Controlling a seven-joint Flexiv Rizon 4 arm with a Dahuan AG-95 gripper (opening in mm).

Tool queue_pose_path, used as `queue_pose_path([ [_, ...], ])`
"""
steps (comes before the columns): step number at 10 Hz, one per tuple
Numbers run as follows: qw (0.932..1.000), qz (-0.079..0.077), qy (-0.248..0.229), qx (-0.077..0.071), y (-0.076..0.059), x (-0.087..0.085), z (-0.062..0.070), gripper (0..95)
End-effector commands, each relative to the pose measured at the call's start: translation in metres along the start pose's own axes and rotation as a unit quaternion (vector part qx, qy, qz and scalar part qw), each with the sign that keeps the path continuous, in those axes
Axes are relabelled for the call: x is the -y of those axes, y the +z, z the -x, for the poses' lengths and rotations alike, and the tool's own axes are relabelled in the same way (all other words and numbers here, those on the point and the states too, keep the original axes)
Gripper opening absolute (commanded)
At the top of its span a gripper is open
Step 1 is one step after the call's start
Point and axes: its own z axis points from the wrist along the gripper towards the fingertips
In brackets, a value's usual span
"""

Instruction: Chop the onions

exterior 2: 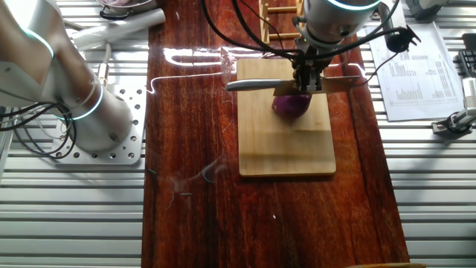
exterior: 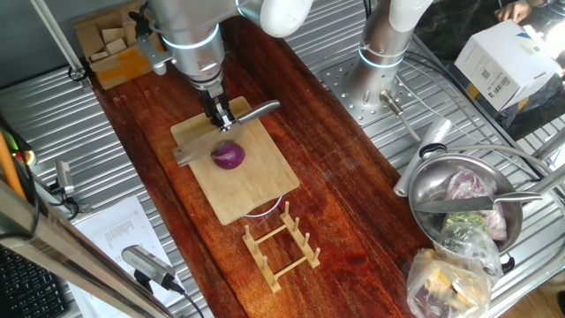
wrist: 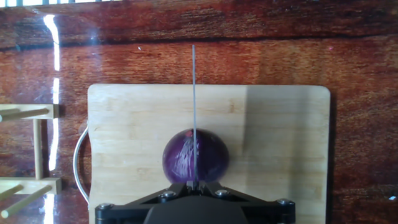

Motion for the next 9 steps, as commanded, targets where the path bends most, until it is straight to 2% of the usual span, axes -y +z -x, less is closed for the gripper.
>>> queue_pose_path([
  [1, 1.0000, 0.001, -0.001, 0.001, 0.001, 0.000, 0.001, 0.0],
  [7, 1.0000, -0.001, -0.004, 0.001, 0.014, -0.002, 0.008, 0.0],
  [9, 1.0000, -0.003, -0.005, 0.002, 0.024, -0.004, 0.014, 0.0],
])
